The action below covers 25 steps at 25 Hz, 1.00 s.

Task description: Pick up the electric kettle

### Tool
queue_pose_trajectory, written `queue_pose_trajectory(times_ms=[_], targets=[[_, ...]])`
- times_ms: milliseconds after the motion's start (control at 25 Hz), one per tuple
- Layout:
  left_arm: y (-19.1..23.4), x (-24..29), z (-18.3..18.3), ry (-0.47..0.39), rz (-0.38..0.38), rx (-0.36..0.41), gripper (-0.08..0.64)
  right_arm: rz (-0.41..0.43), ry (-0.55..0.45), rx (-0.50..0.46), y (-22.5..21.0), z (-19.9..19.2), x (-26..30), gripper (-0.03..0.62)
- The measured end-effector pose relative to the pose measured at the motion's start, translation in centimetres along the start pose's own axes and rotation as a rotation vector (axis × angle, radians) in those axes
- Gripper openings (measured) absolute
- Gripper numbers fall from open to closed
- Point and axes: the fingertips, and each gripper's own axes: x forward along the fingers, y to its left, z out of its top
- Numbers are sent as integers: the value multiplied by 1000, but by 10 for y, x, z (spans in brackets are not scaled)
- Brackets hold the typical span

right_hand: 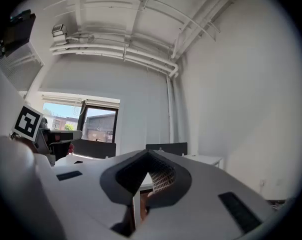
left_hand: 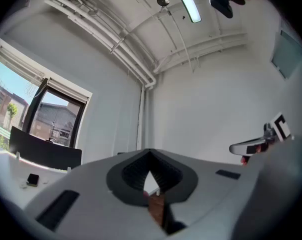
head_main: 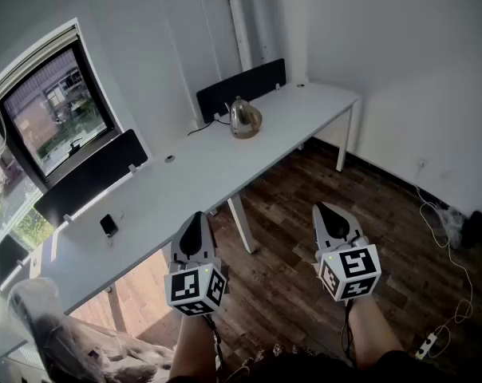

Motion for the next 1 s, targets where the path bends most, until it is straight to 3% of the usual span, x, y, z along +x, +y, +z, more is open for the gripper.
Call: queue_pose_trajectory(times_ms=[720,1000], targets=[[-28,10,-16,16,16,-23,-3,16,22,33,-31,-16,-3,6],[-38,7,-24,28,34,-34,-3,62,8,141,-45,-21,-3,6]])
